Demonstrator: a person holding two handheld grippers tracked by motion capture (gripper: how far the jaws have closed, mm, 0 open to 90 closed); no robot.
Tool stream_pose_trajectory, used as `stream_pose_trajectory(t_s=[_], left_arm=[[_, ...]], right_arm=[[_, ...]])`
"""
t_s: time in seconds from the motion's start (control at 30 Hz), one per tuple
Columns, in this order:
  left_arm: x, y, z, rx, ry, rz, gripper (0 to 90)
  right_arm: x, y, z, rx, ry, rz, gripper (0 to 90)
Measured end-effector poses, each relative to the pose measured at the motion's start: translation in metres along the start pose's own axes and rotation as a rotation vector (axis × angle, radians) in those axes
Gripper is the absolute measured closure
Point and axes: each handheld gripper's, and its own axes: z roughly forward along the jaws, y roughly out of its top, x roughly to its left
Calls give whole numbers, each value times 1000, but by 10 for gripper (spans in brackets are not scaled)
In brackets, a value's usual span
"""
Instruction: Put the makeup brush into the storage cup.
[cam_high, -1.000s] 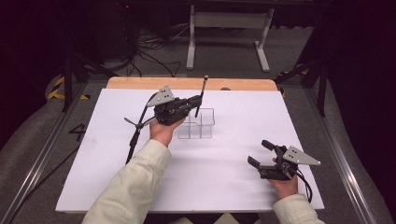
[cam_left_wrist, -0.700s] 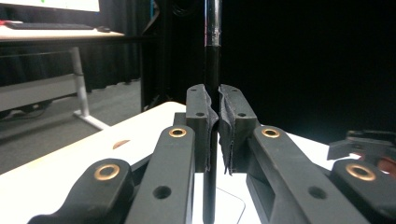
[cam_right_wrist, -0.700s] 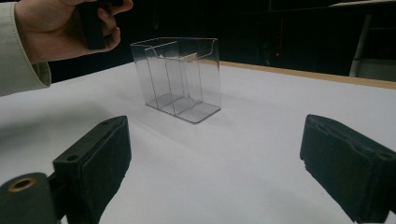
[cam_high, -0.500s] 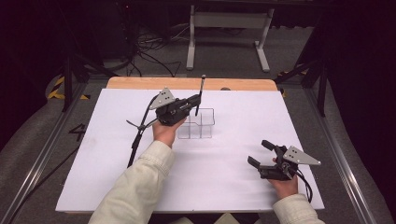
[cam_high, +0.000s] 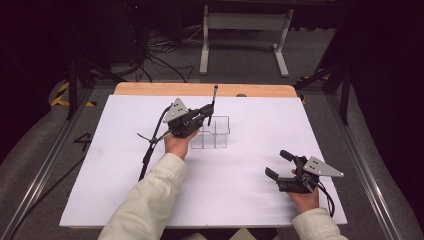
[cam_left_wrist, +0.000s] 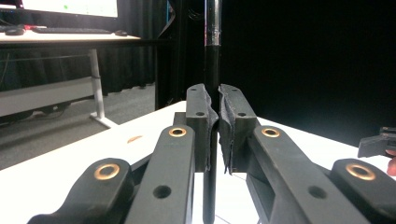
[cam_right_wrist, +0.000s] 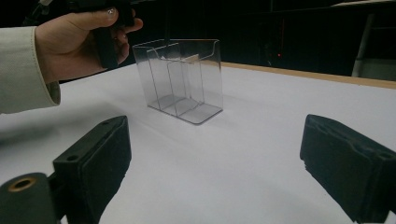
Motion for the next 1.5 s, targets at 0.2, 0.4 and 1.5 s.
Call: stream_pose_trajectory(t_s=[0.2, 0.4, 1.5], left_arm=[[3, -10, 1, 17, 13, -23, 828], [4, -14, 0, 27, 8, -27, 828], [3, -21, -3, 47, -10, -26, 690]], right_arm=[[0, 0, 0, 0, 1, 0, 92], [0, 0, 0, 0, 4, 0, 92], [0, 0, 0, 1, 5, -1, 92]])
